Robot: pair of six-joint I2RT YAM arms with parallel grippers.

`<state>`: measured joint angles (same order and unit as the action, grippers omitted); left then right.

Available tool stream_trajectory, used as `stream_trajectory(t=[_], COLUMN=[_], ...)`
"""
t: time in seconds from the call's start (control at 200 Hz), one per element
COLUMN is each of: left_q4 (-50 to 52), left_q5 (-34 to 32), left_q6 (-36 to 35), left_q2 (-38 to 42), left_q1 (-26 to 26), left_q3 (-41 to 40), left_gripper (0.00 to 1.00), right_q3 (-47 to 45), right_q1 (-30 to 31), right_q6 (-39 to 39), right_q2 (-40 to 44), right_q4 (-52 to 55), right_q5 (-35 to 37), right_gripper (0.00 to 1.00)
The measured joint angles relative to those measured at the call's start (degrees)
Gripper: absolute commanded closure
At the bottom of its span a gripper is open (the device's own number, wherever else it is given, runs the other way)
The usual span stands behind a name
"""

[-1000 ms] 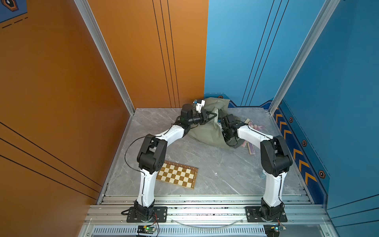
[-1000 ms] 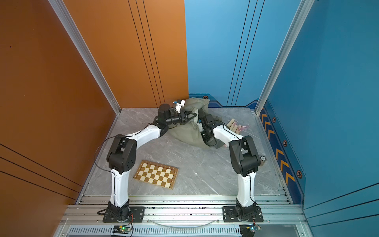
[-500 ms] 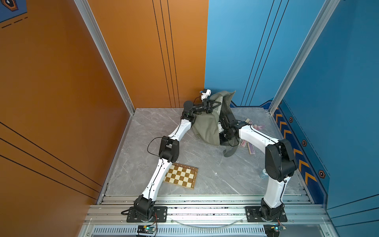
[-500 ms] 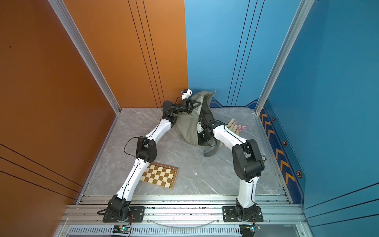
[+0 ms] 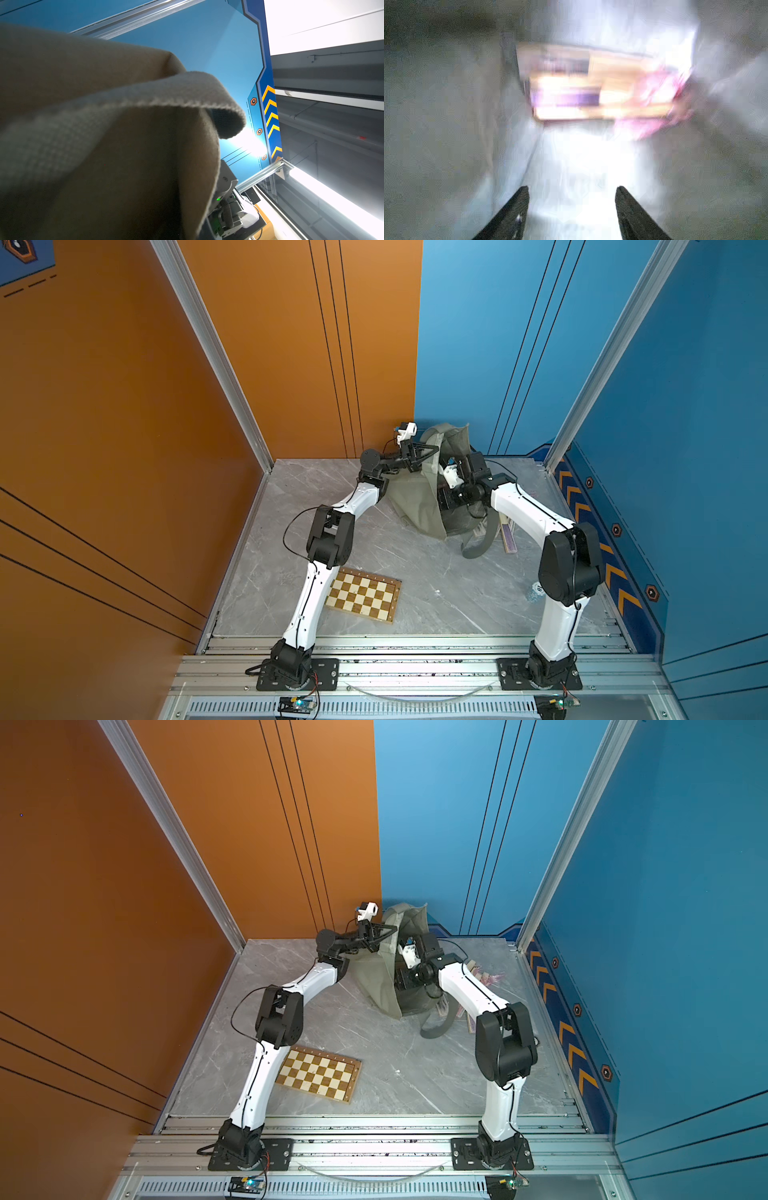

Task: Take out the folding fans from the tote bags
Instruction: Pick up the folding fan from the canvas bag.

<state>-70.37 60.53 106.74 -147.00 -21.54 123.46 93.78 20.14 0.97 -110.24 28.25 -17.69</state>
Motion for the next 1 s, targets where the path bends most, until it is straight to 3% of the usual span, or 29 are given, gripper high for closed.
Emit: stream_trajectory(t=[0.295, 0.566, 0.711, 0.996], left_q4=[-2.78, -5.38, -5.86, -6.16], left_q5=[-0.24, -0.5, -0.59, -1.86], left_q6=[2.43, 2.34, 1.09, 0.0], left_q2=[0.31, 6.99, 10.19, 10.36], left_q1=[-1.42, -2.1, -2.12, -2.12], left_q3=[-2.58, -15.96, -20.11, -20.37], left_gripper=[1.0, 1.0, 1.0, 1.0], right_q3=[5.46, 9.16, 13.97, 25.11], right_q1=[-0.13, -0.33, -1.36, -1.07], right_q6=[2.67, 3.5, 9.57, 22.25], right_q2=[-7.39, -15.74, -19.37, -23.87], right_q4=[-4.26, -4.79, -3.48, 6.56], right_q5=[3.91, 6.95, 8.33, 10.88], right_gripper=[0.29, 0.26, 0.25, 0.23])
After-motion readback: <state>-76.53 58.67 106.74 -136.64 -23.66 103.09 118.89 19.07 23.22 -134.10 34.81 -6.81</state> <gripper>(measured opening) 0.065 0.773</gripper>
